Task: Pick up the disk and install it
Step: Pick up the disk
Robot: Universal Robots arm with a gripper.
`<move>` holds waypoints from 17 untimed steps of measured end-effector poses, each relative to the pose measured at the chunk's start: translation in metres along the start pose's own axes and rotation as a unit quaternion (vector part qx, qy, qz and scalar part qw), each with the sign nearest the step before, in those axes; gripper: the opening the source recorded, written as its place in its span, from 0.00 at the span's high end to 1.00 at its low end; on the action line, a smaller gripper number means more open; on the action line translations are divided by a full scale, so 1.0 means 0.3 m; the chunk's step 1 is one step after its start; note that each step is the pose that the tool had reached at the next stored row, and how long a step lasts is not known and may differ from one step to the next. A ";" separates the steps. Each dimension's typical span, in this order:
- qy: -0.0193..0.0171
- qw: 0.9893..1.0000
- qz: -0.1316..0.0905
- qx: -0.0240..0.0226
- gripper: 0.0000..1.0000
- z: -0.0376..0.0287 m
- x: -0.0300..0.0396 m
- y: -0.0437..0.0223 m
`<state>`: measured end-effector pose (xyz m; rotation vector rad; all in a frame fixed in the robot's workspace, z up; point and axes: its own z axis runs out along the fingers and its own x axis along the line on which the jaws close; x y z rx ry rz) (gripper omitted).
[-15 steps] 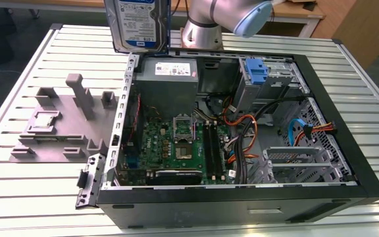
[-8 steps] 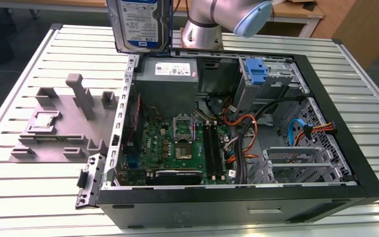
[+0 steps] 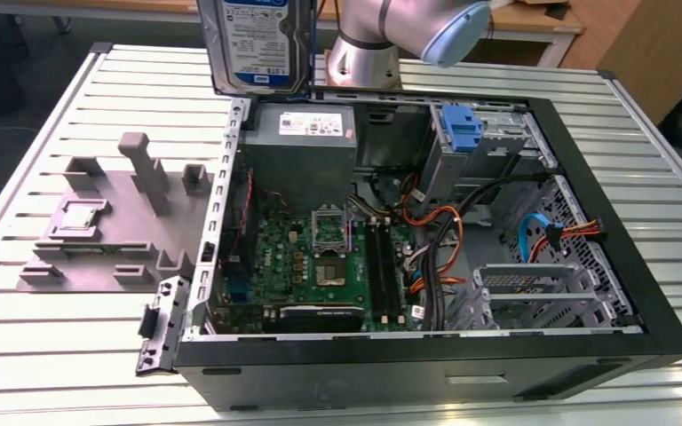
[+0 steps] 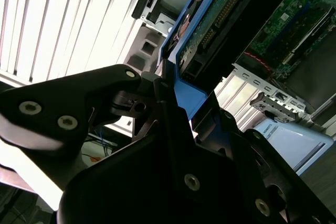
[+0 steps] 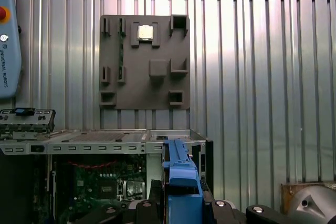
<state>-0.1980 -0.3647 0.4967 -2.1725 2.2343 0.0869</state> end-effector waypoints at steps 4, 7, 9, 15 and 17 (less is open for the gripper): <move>0.000 1.000 0.000 0.000 0.64 0.000 0.000 -0.008; 0.000 1.000 0.000 0.000 0.64 0.000 0.000 -0.014; 0.000 1.000 0.000 0.000 0.64 0.000 0.000 -0.018; 0.000 1.000 0.000 0.000 0.64 -0.001 -0.001 -0.031; 0.000 1.000 0.000 0.000 0.64 -0.001 0.000 -0.036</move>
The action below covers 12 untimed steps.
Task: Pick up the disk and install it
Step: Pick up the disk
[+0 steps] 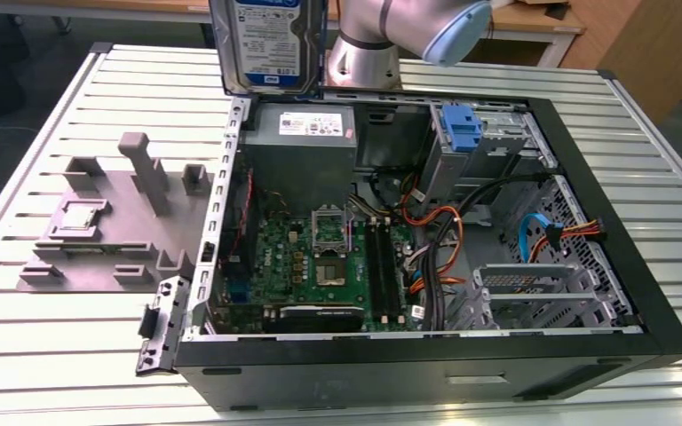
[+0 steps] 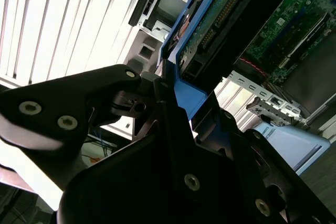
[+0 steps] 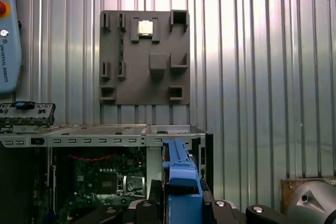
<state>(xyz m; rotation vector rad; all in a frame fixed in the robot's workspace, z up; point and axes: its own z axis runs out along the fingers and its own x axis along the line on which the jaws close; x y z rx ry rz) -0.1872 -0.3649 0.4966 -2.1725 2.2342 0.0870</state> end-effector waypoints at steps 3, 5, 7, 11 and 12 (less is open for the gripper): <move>0.000 1.000 0.000 0.000 0.64 0.000 0.000 -0.008; 0.000 1.000 0.000 0.000 0.64 0.000 0.004 -0.012; 0.000 1.000 0.001 0.000 0.64 -0.001 0.015 -0.013; 0.000 1.000 0.002 0.000 0.64 -0.003 0.040 -0.014; 0.000 1.000 0.002 0.000 0.64 -0.003 0.046 -0.015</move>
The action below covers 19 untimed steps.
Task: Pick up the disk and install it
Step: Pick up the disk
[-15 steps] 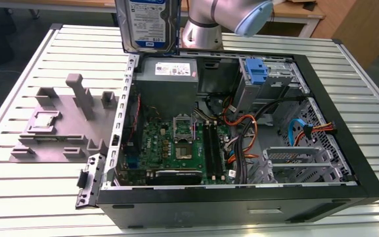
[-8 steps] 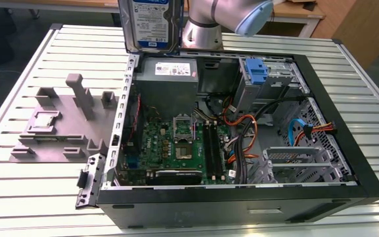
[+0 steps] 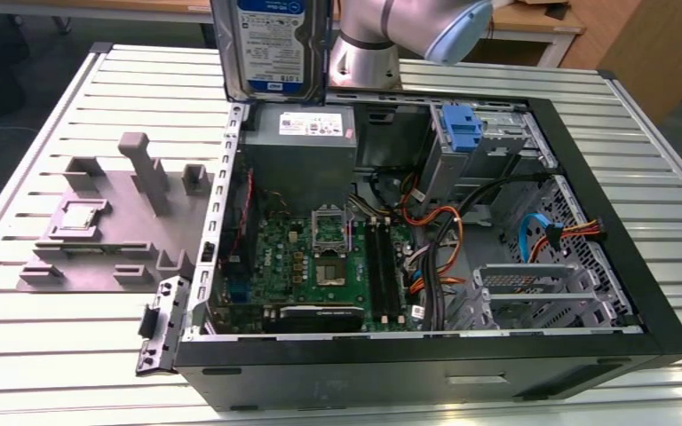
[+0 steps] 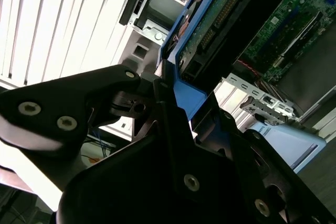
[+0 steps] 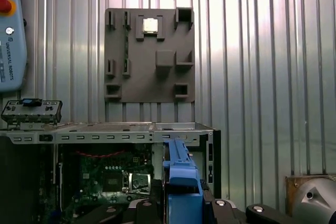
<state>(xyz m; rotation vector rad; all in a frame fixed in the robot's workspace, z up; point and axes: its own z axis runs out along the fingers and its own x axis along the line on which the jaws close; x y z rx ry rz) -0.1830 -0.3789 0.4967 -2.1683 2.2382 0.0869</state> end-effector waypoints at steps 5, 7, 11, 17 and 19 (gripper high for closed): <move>0.000 1.000 0.001 0.000 0.64 -0.001 0.012 -0.008; 0.000 1.000 0.001 0.000 0.64 -0.001 0.013 -0.014; 0.000 1.000 0.001 0.000 0.64 -0.001 0.013 -0.031; 0.000 1.000 0.002 0.000 0.64 -0.002 0.014 -0.054; 0.000 1.000 0.002 0.000 0.64 -0.002 0.014 -0.060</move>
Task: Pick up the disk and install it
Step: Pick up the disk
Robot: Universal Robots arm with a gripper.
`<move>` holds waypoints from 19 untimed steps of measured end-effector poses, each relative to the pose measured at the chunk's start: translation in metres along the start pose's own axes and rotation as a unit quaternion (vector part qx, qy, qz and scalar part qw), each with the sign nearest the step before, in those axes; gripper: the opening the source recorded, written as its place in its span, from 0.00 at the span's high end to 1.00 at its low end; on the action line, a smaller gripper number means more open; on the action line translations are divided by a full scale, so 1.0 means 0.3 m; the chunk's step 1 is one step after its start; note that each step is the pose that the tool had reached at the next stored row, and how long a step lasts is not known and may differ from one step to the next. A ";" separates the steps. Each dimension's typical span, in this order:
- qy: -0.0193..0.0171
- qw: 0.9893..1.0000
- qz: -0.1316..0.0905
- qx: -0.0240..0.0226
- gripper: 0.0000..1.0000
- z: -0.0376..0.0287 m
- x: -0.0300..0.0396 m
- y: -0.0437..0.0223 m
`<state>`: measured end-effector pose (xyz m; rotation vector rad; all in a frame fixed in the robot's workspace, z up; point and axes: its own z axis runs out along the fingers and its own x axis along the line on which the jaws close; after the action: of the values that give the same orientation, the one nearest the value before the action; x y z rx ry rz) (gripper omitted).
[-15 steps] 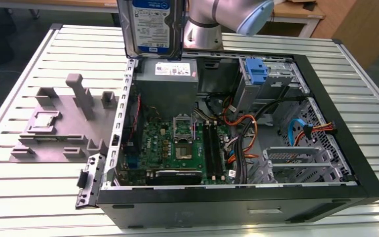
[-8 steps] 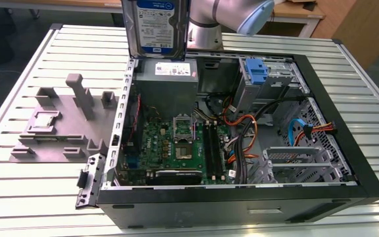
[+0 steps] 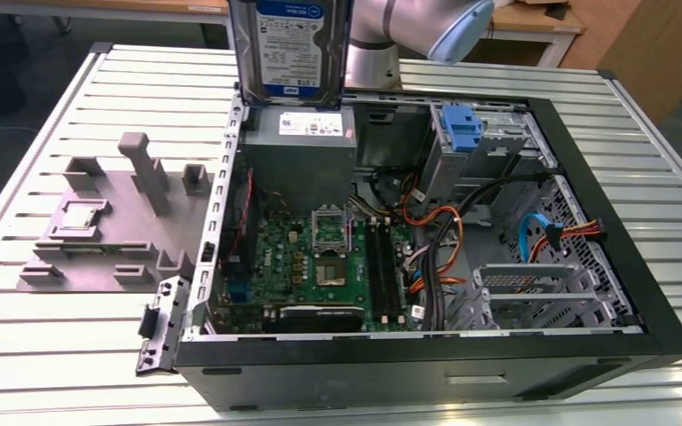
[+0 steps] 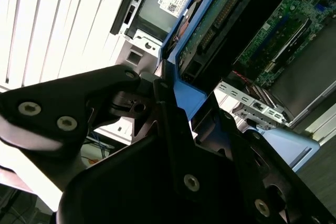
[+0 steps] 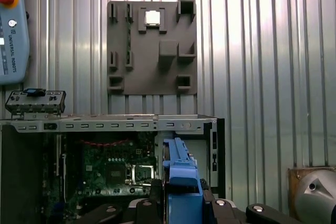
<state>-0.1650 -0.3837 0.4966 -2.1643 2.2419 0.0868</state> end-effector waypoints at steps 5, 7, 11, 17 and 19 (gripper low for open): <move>0.000 1.000 0.000 0.000 0.64 0.000 0.000 -0.008; 0.000 1.000 0.000 0.000 0.64 0.000 0.000 -0.009; 0.000 1.000 0.000 0.000 0.64 0.000 0.000 -0.010; 0.000 1.000 0.000 0.000 0.64 0.000 0.000 -0.011; 0.000 1.000 0.000 0.000 0.64 0.000 0.000 -0.014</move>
<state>-0.1609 -0.3837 0.4966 -2.1640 2.2422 0.0868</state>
